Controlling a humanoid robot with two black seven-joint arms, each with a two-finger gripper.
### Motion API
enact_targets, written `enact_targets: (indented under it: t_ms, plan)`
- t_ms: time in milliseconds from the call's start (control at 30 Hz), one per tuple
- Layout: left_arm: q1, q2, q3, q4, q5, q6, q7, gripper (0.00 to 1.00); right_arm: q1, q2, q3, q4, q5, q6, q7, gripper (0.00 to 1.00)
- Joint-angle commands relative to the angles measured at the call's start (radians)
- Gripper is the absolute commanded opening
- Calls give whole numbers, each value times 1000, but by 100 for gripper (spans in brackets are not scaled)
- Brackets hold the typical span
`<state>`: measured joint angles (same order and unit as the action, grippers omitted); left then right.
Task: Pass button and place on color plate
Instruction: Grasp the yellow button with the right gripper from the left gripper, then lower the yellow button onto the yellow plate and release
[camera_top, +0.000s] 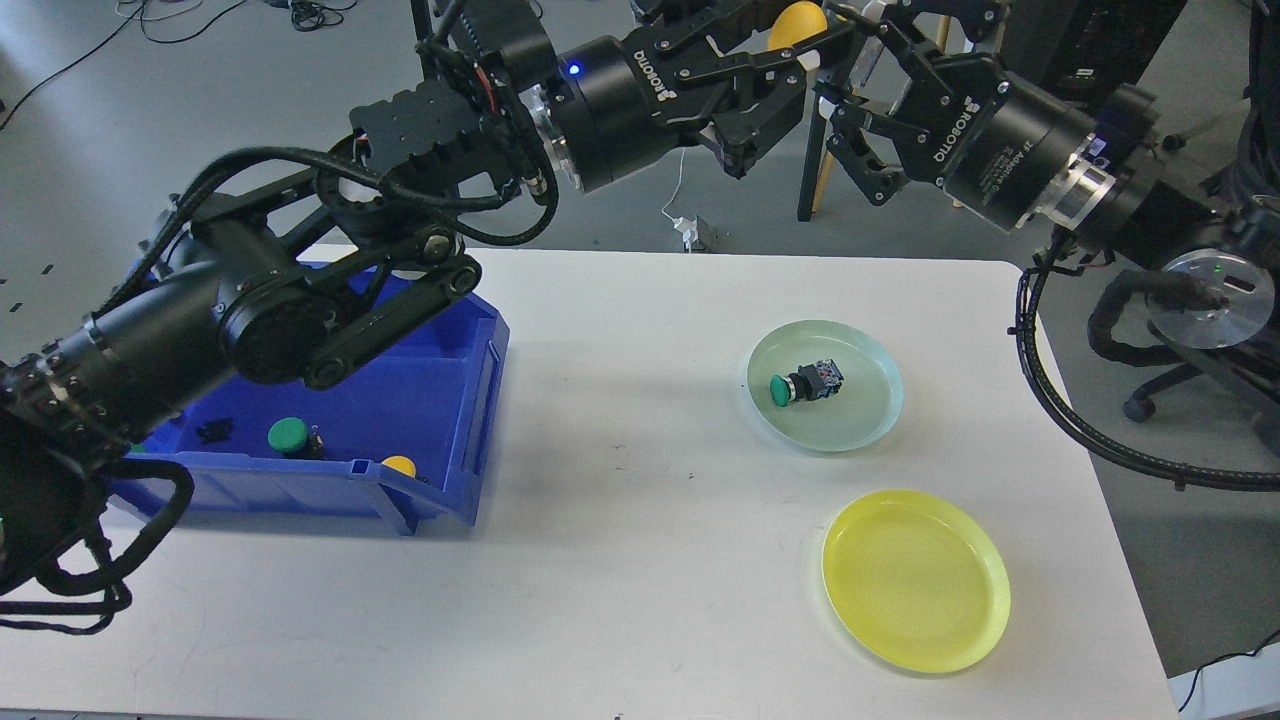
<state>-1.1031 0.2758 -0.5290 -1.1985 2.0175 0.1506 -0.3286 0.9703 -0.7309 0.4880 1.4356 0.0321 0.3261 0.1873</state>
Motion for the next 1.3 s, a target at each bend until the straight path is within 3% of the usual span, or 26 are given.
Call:
enact_targets:
  t_ms: [0,67,134,200,467,668,1002,1269]
  plan:
    - [2,-3,0,0,0,0,0,32,-1,-1,0,0,-1,2,3,23]
    - [2,-3,0,2,0,0,2,41,1,-1,0,0,-1,2,3,23]
    - [2,-4,-2,2,0,1,2,62,1,-2,0,0,-1,2,3,23]
    - [2,-6,-3,0,-9,1,5,90,1,-2,-2,0,-1,2,3,23]
    - [2,-9,1,0,-80,-13,74,98,-1,-8,-2,0,-1,2,3,22]
    - [3,32,0,7,-267,-26,181,98,-25,-65,-11,-4,-9,4,1,21]
    - [2,161,-57,7,-327,-31,178,98,-303,-278,-25,3,-92,79,-3,21]
    - [-7,161,-111,7,-370,-42,183,98,-567,-311,-26,0,-237,91,-6,22]
